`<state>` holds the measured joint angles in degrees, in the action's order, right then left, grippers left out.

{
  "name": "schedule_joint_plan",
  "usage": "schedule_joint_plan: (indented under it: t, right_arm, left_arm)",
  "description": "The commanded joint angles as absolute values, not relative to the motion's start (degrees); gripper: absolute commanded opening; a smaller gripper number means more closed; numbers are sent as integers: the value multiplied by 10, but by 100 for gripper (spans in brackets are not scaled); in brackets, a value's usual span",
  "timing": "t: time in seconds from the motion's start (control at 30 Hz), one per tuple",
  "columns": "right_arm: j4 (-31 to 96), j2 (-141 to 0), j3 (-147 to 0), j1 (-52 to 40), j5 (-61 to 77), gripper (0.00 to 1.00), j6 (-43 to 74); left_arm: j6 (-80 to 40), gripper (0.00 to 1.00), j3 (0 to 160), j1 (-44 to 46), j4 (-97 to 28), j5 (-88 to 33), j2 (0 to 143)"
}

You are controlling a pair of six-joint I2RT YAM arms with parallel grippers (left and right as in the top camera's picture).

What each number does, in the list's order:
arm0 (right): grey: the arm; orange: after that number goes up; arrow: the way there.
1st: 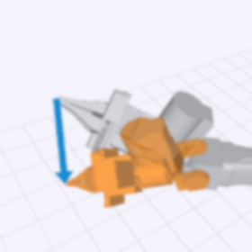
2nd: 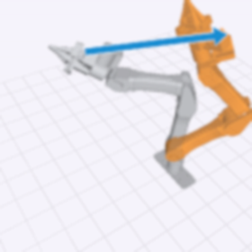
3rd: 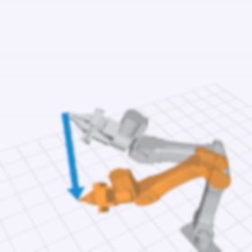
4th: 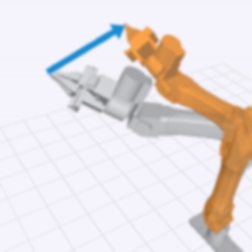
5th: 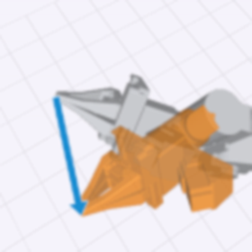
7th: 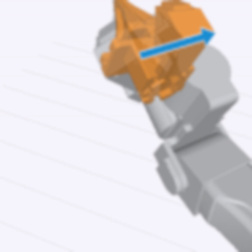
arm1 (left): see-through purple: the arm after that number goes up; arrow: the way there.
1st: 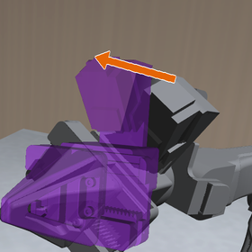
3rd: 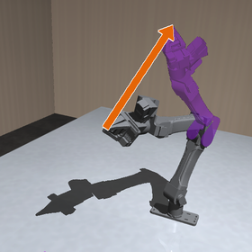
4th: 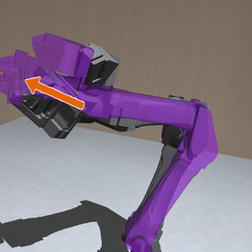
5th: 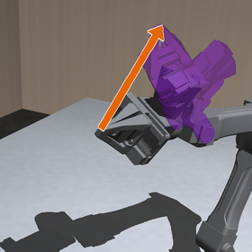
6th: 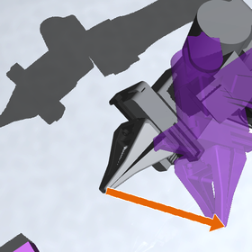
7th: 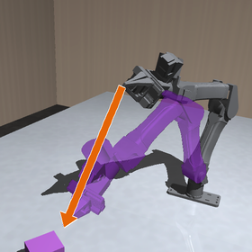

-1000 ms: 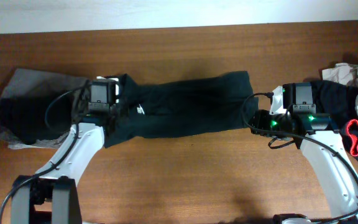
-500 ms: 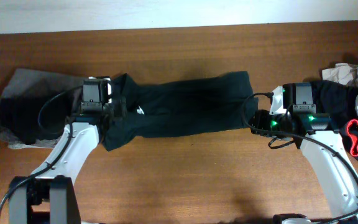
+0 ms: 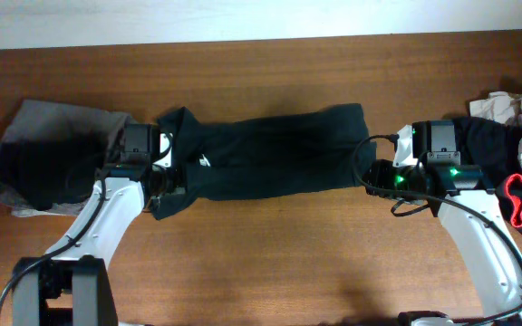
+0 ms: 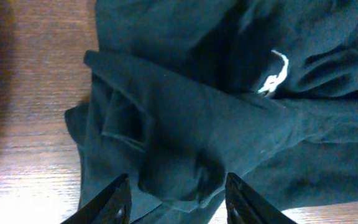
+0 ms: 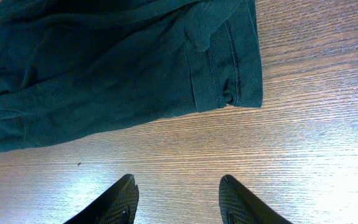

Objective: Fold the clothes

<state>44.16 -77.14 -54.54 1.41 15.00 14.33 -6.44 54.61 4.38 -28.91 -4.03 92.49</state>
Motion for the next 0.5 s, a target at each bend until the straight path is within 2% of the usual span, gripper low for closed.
schedule_joint_plan:
  t: [0.0,0.07,0.23,0.3,0.37,0.4,0.47]
  right_arm:
    - [439,-772,-549,15,143,47,137]
    - [437,-772,-549,15,143,47,137]
    - [435,-772,-549,15,143,47,137]
    - [435,-772,-549,15,143,47,137]
    - [435,-772,-549,15,143,47,137]
    - [435,-772,-549,15,143,47,137]
    - [435,-772,-549,15,143,47,137]
  left_arm:
    - [-61,45,545,45,-277,-67,929]
    - [-61,39,545,46,-263,-82,929]
    - [-61,37,545,61,-247,-83,933]
    - [-62,26,545,67,-240,-84,939]
    - [-62,5,545,73,-228,-91,942]
    - [-65,1,545,76,-218,-96,942]
    - [-84,1,549,78,-203,-100,942]
